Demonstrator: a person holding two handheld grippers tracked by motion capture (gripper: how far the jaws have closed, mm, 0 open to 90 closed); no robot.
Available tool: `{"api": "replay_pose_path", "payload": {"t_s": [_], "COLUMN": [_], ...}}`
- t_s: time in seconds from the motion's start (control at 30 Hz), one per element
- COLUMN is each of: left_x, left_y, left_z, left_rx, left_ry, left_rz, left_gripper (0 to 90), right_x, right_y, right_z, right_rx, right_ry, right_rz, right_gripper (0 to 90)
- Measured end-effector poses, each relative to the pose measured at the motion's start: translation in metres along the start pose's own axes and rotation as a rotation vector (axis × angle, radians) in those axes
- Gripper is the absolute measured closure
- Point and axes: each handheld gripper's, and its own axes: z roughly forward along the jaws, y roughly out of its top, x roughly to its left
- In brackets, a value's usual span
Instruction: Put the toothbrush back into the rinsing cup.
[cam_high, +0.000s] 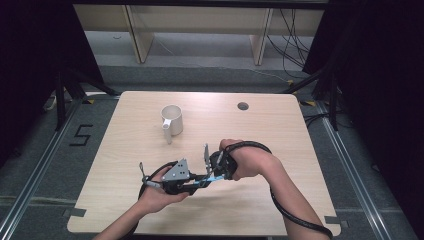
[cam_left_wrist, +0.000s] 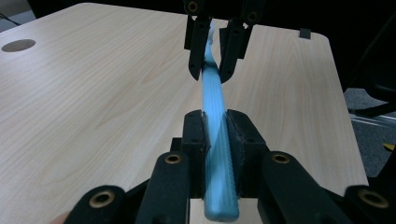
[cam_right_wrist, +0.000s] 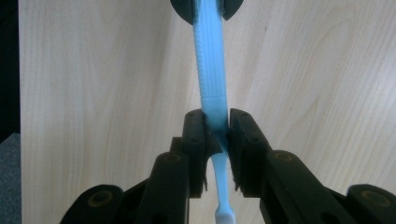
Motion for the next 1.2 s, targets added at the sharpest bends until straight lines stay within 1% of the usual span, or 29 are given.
{"api": "replay_pose_path", "payload": {"t_s": [0.07, 0.13, 0.17, 0.2, 0.23, 0.3, 0.37, 0.4, 0.43, 0.5, 0.57, 0.6, 0.63, 0.67, 0.7, 0.73, 0.77, 0.8, 0.83, 0.87, 0.93, 1.0, 1.03, 1.07, 1.1, 1.13, 1.17, 1.2], "left_x": [0.0, 0.0, 0.0, 0.0, -0.001, -0.001, -0.001, -0.001, -0.001, -0.001, -0.001, -0.002, -0.002, -0.002, -0.002, -0.002, -0.002, -0.001, -0.001, -0.001, -0.001, 0.0, 0.0, 0.0, 0.0, 0.0, 0.001, 0.001], "left_y": [0.0, 0.001, 0.001, 0.001, 0.001, 0.0, 0.0, 0.001, 0.001, 0.001, 0.001, 0.001, 0.001, 0.001, 0.001, 0.002, 0.002, 0.002, 0.002, 0.002, 0.002, 0.003, 0.002, 0.002, 0.001, 0.001, 0.0, -0.001], "left_z": [0.0, -0.001, -0.001, -0.001, 0.0, 0.0, 0.0, -0.001, -0.001, -0.001, -0.001, -0.001, -0.001, -0.001, -0.001, -0.002, -0.002, -0.002, -0.003, -0.003, -0.003, -0.005, -0.005, -0.005, -0.006, -0.007, -0.007, -0.007], "left_rx": [0.001, 0.002, 0.002, 0.002, -0.003, -0.021, -0.025, -0.018, -0.019, -0.019, -0.017, -0.018, -0.017, -0.028, -0.027, -0.015, -0.018, -0.019, -0.017, -0.019, -0.038, -0.027, -0.027, -0.034, -0.029, -0.034, -0.045, -0.059], "left_ry": [-0.002, 0.0, 0.002, 0.002, 0.002, 0.002, 0.005, 0.01, 0.01, 0.008, 0.008, 0.007, 0.007, 0.001, 0.001, 0.006, 0.003, 0.005, 0.004, 0.004, -0.005, 0.008, 0.009, 0.009, 0.016, 0.017, 0.023, 0.023], "left_rz": [0.003, 0.009, 0.006, 0.008, 0.004, 0.0, 0.001, 0.002, 0.001, 0.007, 0.008, 0.01, 0.012, 0.013, 0.016, 0.018, 0.018, 0.019, 0.019, 0.022, 0.012, 0.021, 0.019, 0.01, 0.014, 0.013, 0.004, 0.003], "left_gripper": [77.8, 77.9, 77.9, 78.0, 78.0, 78.0, 78.1, 78.1, 78.1, 78.1, 78.1, 78.2, 78.2, 78.2, 78.2, 78.2, 78.2, 78.2, 78.2, 78.2, 78.3, 78.3, 78.2, 78.2, 78.3, 78.2, 78.2, 78.3], "right_x": [0.001, 0.001, 0.001, 0.0, 0.001, 0.001, 0.0, 0.0, 0.001, 0.0, 0.0, 0.001, 0.001, 0.001, 0.0, 0.002, 0.001, 0.001, 0.0, 0.001, 0.0, 0.001, 0.0, 0.002, 0.0, 0.0, 0.001, 0.0], "right_y": [-0.001, 0.0, -0.001, -0.001, -0.001, -0.001, -0.001, -0.001, -0.001, -0.001, -0.001, -0.001, -0.001, -0.001, -0.001, -0.002, -0.002, -0.001, -0.001, -0.002, -0.003, -0.003, -0.003, -0.004, -0.005, -0.006, -0.008, -0.01], "right_z": [0.001, 0.0, 0.0, 0.001, 0.002, 0.002, 0.002, 0.002, 0.0, 0.001, 0.0, 0.0, 0.0, 0.0, -0.001, 0.0, 0.001, -0.002, -0.001, -0.001, 0.002, 0.002, -0.001, -0.004, -0.006, -0.009, -0.013, -0.017], "right_rx": [-0.015, -0.006, -0.011, -0.022, -0.019, -0.018, -0.022, -0.023, -0.011, -0.024, -0.019, -0.016, -0.014, -0.015, -0.015, -0.029, -0.035, -0.005, -0.009, -0.003, -0.023, -0.036, -0.019, -0.014, -0.039, -0.044, -0.05, -0.065], "right_ry": [0.009, -0.001, 0.006, 0.003, 0.011, 0.009, 0.007, 0.005, 0.008, 0.005, 0.005, -0.001, 0.002, 0.003, 0.014, 0.02, 0.021, 0.021, 0.015, 0.017, 0.017, 0.021, 0.011, -0.003, -0.025, -0.027, -0.049, -0.068], "right_rz": [0.019, 0.006, 0.008, 0.0, 0.016, 0.019, 0.025, 0.027, 0.036, 0.025, 0.019, 0.023, 0.028, 0.031, 0.026, 0.045, 0.041, 0.047, 0.035, 0.043, 0.036, 0.055, 0.045, 0.083, 0.061, 0.089, 0.108, 0.088], "right_gripper": [77.7, 77.6, 77.6, 77.5, 77.4, 77.1, 76.8, 76.7, 76.6, 76.7, 76.8, 76.9, 76.9, 76.9, 76.7, 76.4, 75.9, 75.1, 73.9, 73.6, 72.9, 71.6, 70.3, 67.9, 65.6, 64.5, 63.1, 61.8]}}
